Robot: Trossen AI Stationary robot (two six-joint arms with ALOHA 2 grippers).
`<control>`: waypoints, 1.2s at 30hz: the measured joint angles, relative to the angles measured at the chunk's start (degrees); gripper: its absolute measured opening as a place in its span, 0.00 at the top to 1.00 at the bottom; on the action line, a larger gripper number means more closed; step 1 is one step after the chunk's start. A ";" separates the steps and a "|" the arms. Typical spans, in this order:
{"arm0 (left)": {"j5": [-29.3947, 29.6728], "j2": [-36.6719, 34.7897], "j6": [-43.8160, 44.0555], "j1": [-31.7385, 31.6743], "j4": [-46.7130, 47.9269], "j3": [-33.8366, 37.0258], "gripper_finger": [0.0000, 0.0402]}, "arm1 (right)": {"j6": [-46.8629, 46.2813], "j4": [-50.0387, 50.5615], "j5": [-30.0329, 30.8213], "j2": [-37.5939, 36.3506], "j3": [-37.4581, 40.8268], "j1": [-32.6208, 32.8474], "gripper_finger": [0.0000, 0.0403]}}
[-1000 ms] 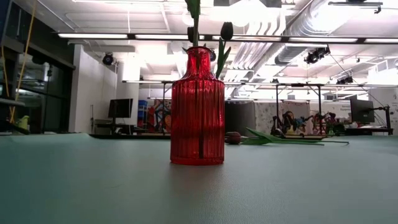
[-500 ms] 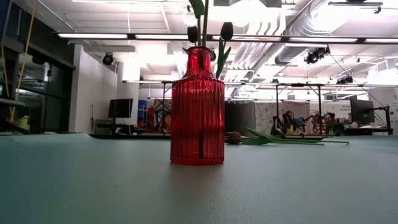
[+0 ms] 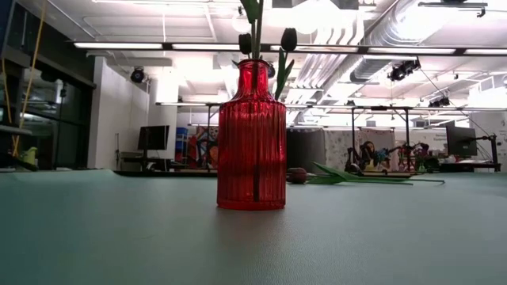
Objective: Sort flowers into vase by color
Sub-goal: Put the bottom pink flower into the red flower vase, then put the pink flower into the red flower vase
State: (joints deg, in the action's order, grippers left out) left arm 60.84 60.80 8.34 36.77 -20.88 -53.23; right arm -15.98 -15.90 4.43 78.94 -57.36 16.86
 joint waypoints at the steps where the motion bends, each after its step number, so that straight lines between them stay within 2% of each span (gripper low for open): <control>1: -0.02 0.00 -0.02 0.00 0.00 0.00 0.44 | -0.56 1.00 0.00 -0.50 0.00 0.00 0.63; 7: -0.19 0.00 -0.52 0.04 0.04 0.00 0.44 | -3.74 7.13 -3.75 -3.90 -0.03 0.02 0.32; 12: -0.36 0.00 -1.61 0.02 0.04 0.00 0.44 | -4.60 13.62 -5.75 -7.90 -0.04 0.02 0.18; 18: -0.07 0.00 -2.56 0.02 -0.02 0.00 0.44 | -4.94 16.94 -5.67 -13.74 -0.04 -0.36 0.16; 21: -0.05 0.00 -2.56 0.00 -0.14 0.02 0.44 | -4.99 17.00 -3.01 -17.14 -0.04 -0.44 0.18; 24: 0.28 0.00 -1.36 -0.52 -1.72 0.00 0.44 | -4.73 16.97 4.95 -20.40 -0.08 -0.42 0.18; 28: 0.28 -0.02 6.45 -3.45 -1.69 0.00 0.44 | -8.50 20.34 21.94 -22.52 -0.11 -1.69 0.19; 30: -1.75 -0.02 11.35 -5.77 -0.07 0.00 0.44 | -13.65 25.72 25.27 -22.57 -0.13 -4.38 0.19; 33: -10.63 -0.02 17.88 -10.06 4.38 0.00 0.44 | -27.51 36.86 23.12 -21.18 -0.13 -11.27 0.19; 36: -20.93 0.00 23.82 -15.22 10.41 0.02 0.44 | -36.27 47.97 15.01 -18.51 -0.11 -20.77 0.19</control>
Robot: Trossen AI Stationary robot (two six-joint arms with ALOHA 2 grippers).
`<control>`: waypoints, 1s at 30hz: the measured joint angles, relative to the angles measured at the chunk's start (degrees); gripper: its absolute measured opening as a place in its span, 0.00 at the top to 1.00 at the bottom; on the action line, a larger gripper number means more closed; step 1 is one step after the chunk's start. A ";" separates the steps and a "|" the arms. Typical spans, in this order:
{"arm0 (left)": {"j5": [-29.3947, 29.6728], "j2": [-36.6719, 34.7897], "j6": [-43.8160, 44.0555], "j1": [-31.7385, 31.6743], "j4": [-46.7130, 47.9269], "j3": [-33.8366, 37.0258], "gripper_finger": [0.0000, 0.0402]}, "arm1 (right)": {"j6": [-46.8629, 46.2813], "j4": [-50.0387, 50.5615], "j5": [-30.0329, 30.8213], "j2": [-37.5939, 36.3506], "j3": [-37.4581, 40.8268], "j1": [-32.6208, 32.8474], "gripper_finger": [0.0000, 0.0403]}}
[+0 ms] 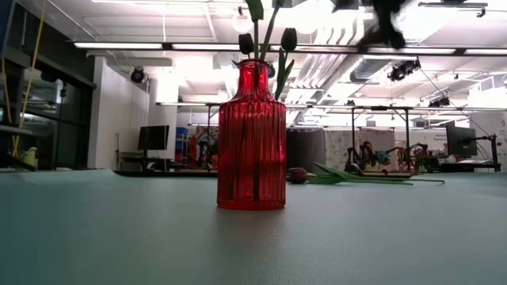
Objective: Sort flowers into vase by color
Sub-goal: Put the pink flower into the red flower vase
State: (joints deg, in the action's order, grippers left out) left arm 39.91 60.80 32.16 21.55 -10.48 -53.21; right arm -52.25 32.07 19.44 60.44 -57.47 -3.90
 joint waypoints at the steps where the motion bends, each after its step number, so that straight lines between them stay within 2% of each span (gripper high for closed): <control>1: -3.10 -0.02 1.35 -1.93 2.31 0.00 0.44 | -0.41 2.89 -3.22 1.14 0.02 -3.49 0.19; 4: -9.46 0.00 5.16 -7.21 8.23 0.01 0.44 | 2.81 7.57 -11.97 5.05 0.12 -13.87 0.19; 9: -17.60 0.00 6.68 -15.70 12.03 0.02 0.44 | 14.87 4.60 -21.60 13.17 0.15 -29.01 0.19; 12: -20.41 0.00 6.80 -20.27 13.27 0.02 0.44 | 20.84 0.83 -26.54 19.49 0.15 -36.75 0.19; 15: -20.61 0.00 6.13 -24.11 13.81 0.02 0.44 | 26.10 -4.00 -32.37 26.29 -0.82 -42.46 0.19; 18: -20.62 0.00 5.70 -27.20 13.76 0.02 0.44 | 31.28 -4.40 -38.12 33.42 -4.66 -45.22 0.19; 20: -20.62 0.00 5.40 -28.87 13.77 0.02 0.44 | 35.42 -2.68 -39.40 37.96 -8.47 -45.70 0.19; 23: -20.62 0.00 5.21 -30.63 13.74 0.02 0.44 | 41.29 0.84 -38.80 44.05 -14.81 -45.71 0.19; 30: -20.73 0.00 3.01 -32.57 13.74 0.02 0.44 | 50.67 11.35 -32.80 54.99 -28.42 -45.01 0.19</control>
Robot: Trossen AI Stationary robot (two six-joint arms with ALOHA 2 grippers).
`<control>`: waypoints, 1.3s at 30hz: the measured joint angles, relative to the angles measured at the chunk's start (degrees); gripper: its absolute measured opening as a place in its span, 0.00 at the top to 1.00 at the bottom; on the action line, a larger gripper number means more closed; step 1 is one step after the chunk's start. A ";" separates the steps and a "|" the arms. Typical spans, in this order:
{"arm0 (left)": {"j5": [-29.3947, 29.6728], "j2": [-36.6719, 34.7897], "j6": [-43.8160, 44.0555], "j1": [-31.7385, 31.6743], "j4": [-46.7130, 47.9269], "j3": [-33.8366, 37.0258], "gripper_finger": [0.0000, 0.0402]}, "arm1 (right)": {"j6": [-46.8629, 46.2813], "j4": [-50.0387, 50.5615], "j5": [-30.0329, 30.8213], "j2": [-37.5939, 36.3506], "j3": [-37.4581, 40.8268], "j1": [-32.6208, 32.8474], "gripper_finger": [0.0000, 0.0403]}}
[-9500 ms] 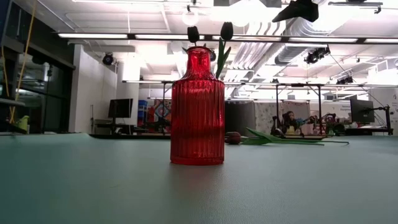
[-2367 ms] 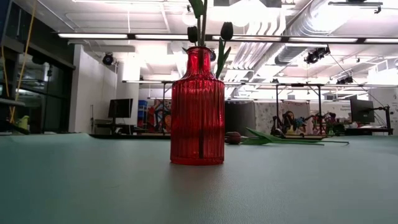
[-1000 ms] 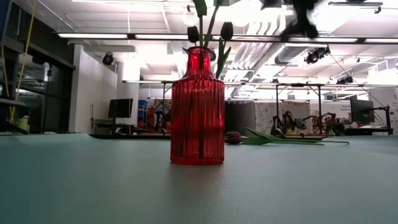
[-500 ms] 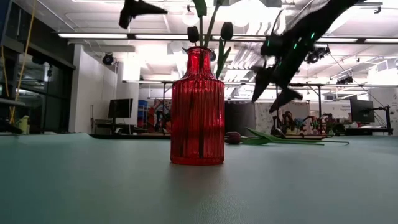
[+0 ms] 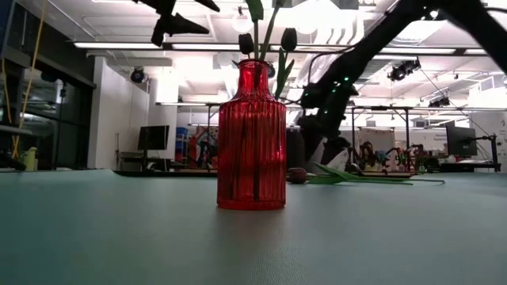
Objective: Sort flowers into vase by color
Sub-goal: Put the pink flower into the red flower vase
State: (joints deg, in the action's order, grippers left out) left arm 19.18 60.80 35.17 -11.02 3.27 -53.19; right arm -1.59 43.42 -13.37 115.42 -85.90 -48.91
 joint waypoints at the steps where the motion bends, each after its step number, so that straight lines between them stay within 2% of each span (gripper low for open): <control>1: 0.00 0.00 -1.46 -0.14 0.00 0.00 0.44 | 0.26 1.01 0.00 1.02 -1.30 0.10 0.19; 10: 0.00 0.00 -8.80 -0.33 3.17 -0.01 0.44 | 0.57 6.22 0.58 5.04 -4.21 3.22 0.19; 14: 0.11 0.00 -12.16 -0.76 4.04 -0.01 0.44 | 2.16 4.60 5.99 5.04 -4.23 5.28 0.19; 18: 0.12 0.00 -12.85 -2.00 4.24 0.00 0.44 | 1.77 3.73 10.32 5.85 -4.25 6.19 0.25; 27: 0.05 -0.22 -12.92 -4.35 4.25 -0.02 0.44 | -1.47 3.62 11.19 8.58 -4.56 6.17 0.51; 29: -0.47 -0.95 -13.10 -4.47 4.31 -0.02 0.44 | -1.99 4.13 11.27 7.59 -4.34 6.15 0.63; 33: -1.00 -3.80 -16.02 -4.44 4.80 -0.02 0.44 | -0.95 5.19 10.84 2.14 -4.02 5.76 0.93; 34: -1.05 -4.70 -16.91 -4.44 4.93 -0.02 0.44 | -0.90 5.29 10.21 -0.01 -4.16 5.40 0.96; 39: -1.00 -9.52 -21.79 -4.44 6.33 -0.08 0.44 | -2.59 8.17 6.47 -11.50 -4.10 3.48 0.98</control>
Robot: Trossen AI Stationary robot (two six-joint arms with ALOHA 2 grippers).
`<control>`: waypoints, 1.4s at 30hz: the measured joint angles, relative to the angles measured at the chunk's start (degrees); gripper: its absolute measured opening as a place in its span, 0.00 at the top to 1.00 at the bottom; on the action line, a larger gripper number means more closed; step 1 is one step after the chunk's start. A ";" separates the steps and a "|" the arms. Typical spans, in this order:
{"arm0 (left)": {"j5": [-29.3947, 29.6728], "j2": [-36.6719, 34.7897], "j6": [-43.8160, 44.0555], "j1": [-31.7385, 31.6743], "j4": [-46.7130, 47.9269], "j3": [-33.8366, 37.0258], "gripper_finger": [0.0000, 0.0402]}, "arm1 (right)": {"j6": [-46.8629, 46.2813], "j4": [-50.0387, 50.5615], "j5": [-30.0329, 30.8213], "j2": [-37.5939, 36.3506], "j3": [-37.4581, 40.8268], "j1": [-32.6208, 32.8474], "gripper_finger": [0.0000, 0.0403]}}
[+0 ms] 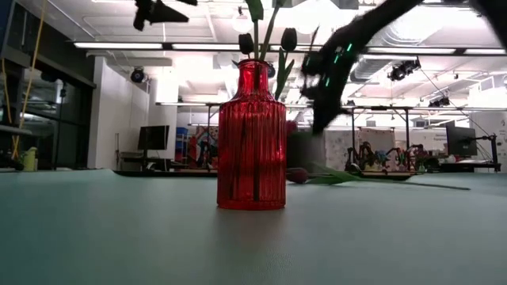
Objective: Sort flowers into vase by color
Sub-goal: Put the pink flower into the red flower vase
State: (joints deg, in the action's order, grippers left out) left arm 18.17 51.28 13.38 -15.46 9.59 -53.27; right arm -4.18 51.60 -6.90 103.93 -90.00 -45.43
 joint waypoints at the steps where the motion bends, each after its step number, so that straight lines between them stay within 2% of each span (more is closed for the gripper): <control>1: -0.02 -0.76 -1.24 0.00 0.64 0.00 0.44 | -0.53 -0.08 -0.94 -2.95 -0.01 0.10 0.99; 7: -0.54 -2.81 -5.17 0.02 3.57 0.00 0.44 | -5.95 -2.68 -2.10 -20.21 -0.07 1.65 0.99; 14: -10.45 -1.22 -6.14 0.60 3.71 0.00 0.44 | -12.02 -3.71 -3.07 -39.25 -0.15 9.64 1.00; 17: -11.49 0.03 -6.05 1.34 2.10 0.01 0.44 | -15.26 -2.35 -2.61 -45.11 -0.15 16.79 1.00; 19: -11.79 0.99 -5.56 1.71 -0.31 0.02 0.44 | -17.03 -1.07 -0.16 -47.53 -0.15 22.93 1.00; 23: -13.40 2.80 -1.49 2.87 -7.60 0.02 0.44 | -19.59 0.23 8.39 -49.01 0.56 36.39 1.00; 26: -13.88 4.05 2.32 5.01 -13.23 0.02 0.44 | -21.02 -3.92 11.34 -49.03 5.20 45.74 1.00; 28: -13.87 5.00 4.67 6.99 -16.53 0.02 0.44 | -21.86 -10.63 11.36 -48.86 10.99 51.87 1.00; 30: -13.13 6.12 7.09 9.53 -19.34 0.02 0.44 | -21.87 -21.39 11.39 -48.61 18.10 57.69 1.00; 33: -10.91 8.27 10.38 14.10 -22.45 0.02 0.44 | -20.89 -41.52 11.36 -47.59 29.35 65.13 1.00; 36: -6.24 10.48 14.66 19.04 -24.56 0.04 0.44 | -18.46 -65.11 12.03 -45.39 37.93 70.47 1.00; 39: -0.80 12.72 16.47 23.88 -27.40 0.04 0.44 | -14.77 -84.55 13.34 -40.76 42.99 74.37 1.00; 42: 4.44 14.76 16.43 27.68 -31.51 0.04 0.44 | -9.75 -92.69 16.07 -35.90 42.74 77.25 1.00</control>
State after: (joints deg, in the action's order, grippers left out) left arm 22.62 66.04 29.81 12.21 -21.91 -53.23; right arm -13.93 -41.09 9.17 68.03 -47.25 31.82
